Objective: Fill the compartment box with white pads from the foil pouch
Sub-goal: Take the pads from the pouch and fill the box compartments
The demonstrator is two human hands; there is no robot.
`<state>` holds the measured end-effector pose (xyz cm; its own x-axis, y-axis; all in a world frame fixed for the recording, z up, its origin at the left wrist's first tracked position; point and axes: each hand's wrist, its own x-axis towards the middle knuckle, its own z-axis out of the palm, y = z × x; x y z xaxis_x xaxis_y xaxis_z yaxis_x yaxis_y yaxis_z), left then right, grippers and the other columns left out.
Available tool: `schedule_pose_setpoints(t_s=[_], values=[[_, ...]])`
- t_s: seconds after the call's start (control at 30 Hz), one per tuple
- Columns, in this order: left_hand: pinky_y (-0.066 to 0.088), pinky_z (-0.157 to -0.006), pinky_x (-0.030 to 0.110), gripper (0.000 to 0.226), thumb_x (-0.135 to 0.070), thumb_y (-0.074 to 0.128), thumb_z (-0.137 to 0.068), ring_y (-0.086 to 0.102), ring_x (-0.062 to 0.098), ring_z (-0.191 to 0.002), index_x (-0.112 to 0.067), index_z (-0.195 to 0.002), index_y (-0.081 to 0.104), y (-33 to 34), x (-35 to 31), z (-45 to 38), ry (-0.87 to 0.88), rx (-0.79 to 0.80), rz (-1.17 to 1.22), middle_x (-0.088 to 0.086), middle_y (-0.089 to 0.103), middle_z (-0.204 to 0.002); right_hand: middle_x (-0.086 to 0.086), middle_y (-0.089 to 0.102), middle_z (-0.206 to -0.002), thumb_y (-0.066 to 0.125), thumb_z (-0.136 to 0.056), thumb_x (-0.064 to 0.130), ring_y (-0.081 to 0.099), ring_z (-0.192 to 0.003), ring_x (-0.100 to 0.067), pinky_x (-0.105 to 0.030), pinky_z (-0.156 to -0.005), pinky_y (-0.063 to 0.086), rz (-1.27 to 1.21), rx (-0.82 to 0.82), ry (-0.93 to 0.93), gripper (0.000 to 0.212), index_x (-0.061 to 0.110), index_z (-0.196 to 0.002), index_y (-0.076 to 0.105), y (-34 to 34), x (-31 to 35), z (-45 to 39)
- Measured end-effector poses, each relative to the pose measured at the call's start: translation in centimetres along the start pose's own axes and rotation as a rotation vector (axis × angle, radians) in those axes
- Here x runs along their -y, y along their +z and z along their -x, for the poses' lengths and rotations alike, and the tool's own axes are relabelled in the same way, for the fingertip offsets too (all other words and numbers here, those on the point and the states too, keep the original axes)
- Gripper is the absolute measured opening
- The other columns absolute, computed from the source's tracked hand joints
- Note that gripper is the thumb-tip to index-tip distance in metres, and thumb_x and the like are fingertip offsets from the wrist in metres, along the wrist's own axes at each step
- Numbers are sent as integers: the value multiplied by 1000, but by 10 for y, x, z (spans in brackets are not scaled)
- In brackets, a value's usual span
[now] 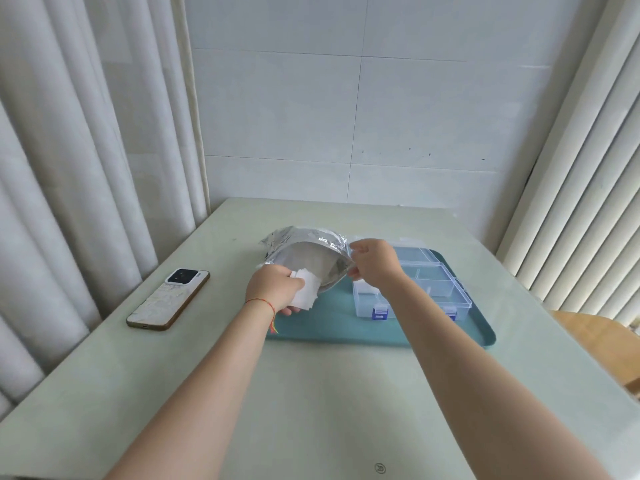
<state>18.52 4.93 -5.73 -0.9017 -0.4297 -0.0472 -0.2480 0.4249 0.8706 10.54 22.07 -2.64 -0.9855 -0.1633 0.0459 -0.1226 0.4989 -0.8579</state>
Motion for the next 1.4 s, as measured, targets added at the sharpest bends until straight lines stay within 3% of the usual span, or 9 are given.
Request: schedule_pose_setpoints(t_s=[0.07,0.23,0.33,0.47,0.67,0.87,0.97,1.2,1.4], values=[[53,-51,27,13,-12,59,-86,68,27,-57,-9,-81,70,2,-7,3,26,33,64,12,70,-71,-11,69,-85,42,-94,1,61,-50,-13,-13,-45,46,37,-25,-14,35,7,-121,63,-11,1,5],[55,-51,27,11,-17,68,-90,50,23,-72,-7,-88,63,24,-23,1,113,127,427,9,46,-81,-1,67,-75,55,-93,16,54,-41,-8,-19,-48,43,-71,3,-63,18,7,-94,71,-28,1,24],[56,-56,27,14,-18,68,-92,65,25,-80,-5,-97,71,38,-27,7,99,220,555,15,68,-90,-4,64,-64,68,-89,28,50,-43,-12,-21,-47,40,-89,53,-109,19,8,-88,69,-26,-5,36],[58,-60,28,15,-14,61,-95,70,22,-80,-6,-102,71,52,-28,13,35,342,727,14,73,-95,-8,58,-57,72,-87,14,44,-34,-5,-14,-40,35,-194,-30,-88,18,-2,-87,64,-30,-16,40],[59,-63,30,17,-10,57,-97,71,24,-80,-4,-106,70,61,-17,14,18,354,734,16,73,-95,-11,66,-61,63,-93,16,50,-43,-15,-15,-46,40,-240,34,-64,15,6,-85,71,-38,-37,44],[60,-61,29,14,-8,57,-97,72,17,-73,-5,-100,70,55,-13,16,-5,291,789,6,75,-85,-2,67,-68,63,-93,12,52,-43,-12,-20,-44,40,-357,-134,-48,14,2,-85,68,-48,-42,46],[60,-59,29,15,-7,58,-96,69,17,-71,-1,-104,70,53,-12,17,-12,266,723,8,73,-86,-1,67,-73,60,-94,8,48,-46,-15,-23,-44,34,-526,-16,-76,12,0,-91,68,-55,-40,48],[58,-56,30,18,-4,51,-97,71,22,-68,-2,-96,69,51,-17,24,-16,380,681,14,73,-83,10,61,-59,69,-87,16,42,-43,-12,-21,-44,34,-176,7,-87,9,14,-78,67,-36,-38,52],[58,-55,30,20,-4,50,-97,71,24,-67,-1,-92,69,51,-20,27,-21,407,663,17,72,-81,7,62,-73,67,-86,17,52,-48,-13,-16,-41,35,-100,-39,-113,12,17,-75,62,-34,-37,52]])
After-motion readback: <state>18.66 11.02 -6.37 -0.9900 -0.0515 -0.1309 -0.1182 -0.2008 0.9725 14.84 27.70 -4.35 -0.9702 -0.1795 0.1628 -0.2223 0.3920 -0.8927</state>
